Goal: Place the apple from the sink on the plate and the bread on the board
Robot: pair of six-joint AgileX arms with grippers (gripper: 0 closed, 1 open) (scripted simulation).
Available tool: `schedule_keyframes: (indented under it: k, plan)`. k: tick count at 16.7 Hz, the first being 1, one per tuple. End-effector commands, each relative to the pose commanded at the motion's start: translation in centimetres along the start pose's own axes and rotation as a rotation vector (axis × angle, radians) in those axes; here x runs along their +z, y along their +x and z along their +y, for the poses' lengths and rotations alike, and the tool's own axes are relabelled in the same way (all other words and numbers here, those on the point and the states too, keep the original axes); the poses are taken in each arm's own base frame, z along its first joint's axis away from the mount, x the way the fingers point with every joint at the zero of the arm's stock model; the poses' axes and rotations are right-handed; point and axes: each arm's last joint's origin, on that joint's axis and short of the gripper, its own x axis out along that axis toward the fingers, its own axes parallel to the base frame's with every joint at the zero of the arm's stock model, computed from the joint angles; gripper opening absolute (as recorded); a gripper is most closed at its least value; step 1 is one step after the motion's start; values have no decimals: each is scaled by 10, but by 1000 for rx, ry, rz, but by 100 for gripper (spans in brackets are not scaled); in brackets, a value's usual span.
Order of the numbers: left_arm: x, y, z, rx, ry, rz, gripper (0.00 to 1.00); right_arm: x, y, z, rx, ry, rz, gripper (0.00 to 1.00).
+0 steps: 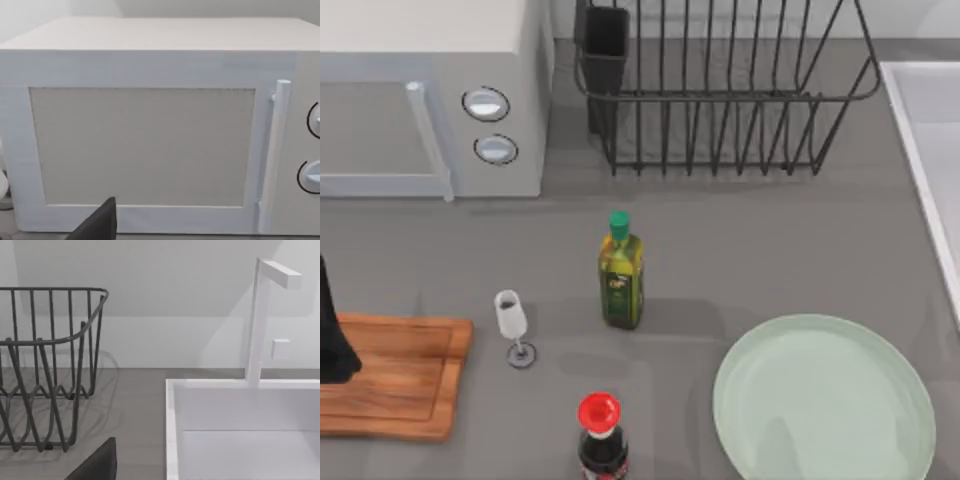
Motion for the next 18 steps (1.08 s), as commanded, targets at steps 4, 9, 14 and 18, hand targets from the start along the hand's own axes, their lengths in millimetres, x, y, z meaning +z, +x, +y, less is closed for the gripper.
schedule_keyframes:
  k: [4,9,14,18]
  plan:
    - [0,0,0,0,0,0,100,0,0,0,0,0,0,100]
    - [0,0,0,0,0,0,100,28,3,-2,-17,-16,106,100]
    - [0,0,0,0,0,0,100,83,37,-7,-47,-43,396,100]
    - [0,0,0,0,0,0,100,109,107,-19,-59,-53,729,100]
